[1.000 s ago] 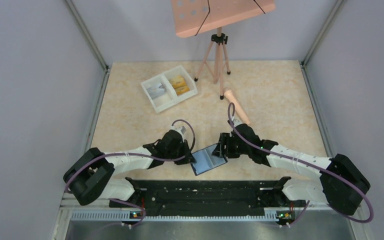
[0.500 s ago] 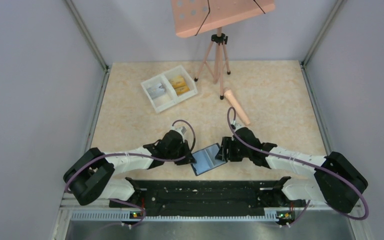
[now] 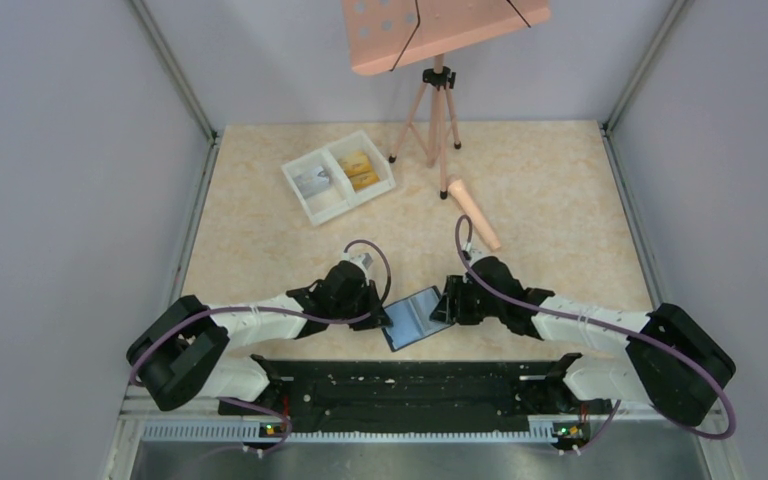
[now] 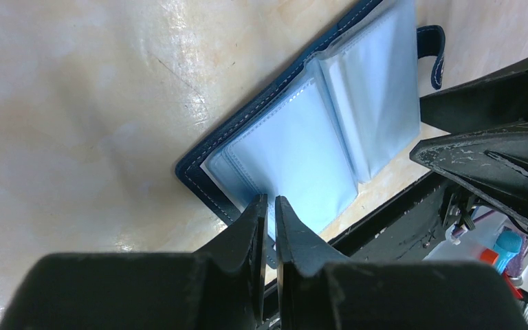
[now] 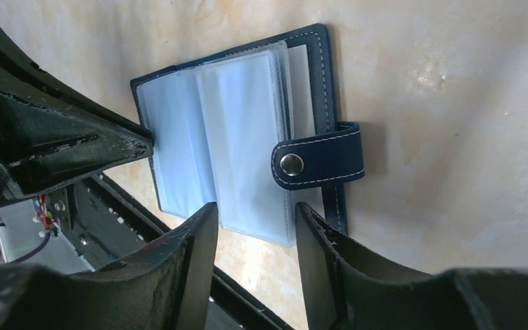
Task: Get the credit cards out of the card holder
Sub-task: Remove the credit card from the card holder.
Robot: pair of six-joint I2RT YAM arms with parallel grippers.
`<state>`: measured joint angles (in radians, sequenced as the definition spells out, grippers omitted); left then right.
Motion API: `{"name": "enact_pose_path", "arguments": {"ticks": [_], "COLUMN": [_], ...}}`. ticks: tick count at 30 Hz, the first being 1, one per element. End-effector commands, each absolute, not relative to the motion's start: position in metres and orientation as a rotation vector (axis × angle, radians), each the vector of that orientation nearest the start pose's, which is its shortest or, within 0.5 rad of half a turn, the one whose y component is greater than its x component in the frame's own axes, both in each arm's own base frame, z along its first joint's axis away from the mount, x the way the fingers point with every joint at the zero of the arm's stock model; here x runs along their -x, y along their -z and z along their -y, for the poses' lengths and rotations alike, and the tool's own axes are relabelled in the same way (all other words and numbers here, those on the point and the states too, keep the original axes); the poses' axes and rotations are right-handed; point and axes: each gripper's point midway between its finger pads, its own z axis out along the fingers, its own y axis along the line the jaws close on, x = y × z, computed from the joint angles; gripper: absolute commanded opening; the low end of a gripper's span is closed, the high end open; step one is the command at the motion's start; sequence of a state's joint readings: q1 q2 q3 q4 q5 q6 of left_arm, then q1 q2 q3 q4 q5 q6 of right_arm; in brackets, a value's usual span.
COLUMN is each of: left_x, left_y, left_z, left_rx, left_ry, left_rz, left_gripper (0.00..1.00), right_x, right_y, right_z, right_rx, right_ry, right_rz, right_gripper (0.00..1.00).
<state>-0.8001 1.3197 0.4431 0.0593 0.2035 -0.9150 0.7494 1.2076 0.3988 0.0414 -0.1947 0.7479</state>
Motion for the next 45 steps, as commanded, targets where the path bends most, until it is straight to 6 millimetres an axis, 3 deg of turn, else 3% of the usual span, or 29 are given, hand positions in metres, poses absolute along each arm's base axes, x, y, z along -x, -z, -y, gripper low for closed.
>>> {"name": "enact_pose_path", "arguments": {"ticks": [1,7,18,27,41,45], "left_x": [-0.160,-0.160,-0.161,-0.161,-0.164,-0.165], "left_y": [-0.023,-0.023,-0.029,-0.033,-0.044,-0.045], "left_z": [0.261,0.262,0.264,0.264,0.263,0.263], "left_rx": [0.039,0.038,0.040,0.048,0.067,0.066], "left_ry": [0.941,0.943,0.956,0.959,0.964,0.970], "left_rz": [-2.630,-2.627,-2.613,-2.603,-2.570,-2.568], "left_gripper": [0.14,0.14,0.14,0.14,0.15,0.15], "right_x": [-0.175,-0.176,-0.165,-0.153,-0.157,-0.159], "right_y": [-0.058,-0.074,-0.101,-0.095,-0.083,-0.082], "right_z": [-0.259,-0.268,-0.289,-0.306,-0.302,-0.301], "right_rx": [0.125,0.154,0.211,0.260,0.240,0.228], "right_ry": [-1.044,-1.103,-1.257,-1.280,-1.207,-1.184], "right_rz": [-2.441,-2.415,-2.354,-2.388,-2.420,-2.428], "right_gripper": [0.43,0.33,0.33,0.34,0.34,0.42]}}
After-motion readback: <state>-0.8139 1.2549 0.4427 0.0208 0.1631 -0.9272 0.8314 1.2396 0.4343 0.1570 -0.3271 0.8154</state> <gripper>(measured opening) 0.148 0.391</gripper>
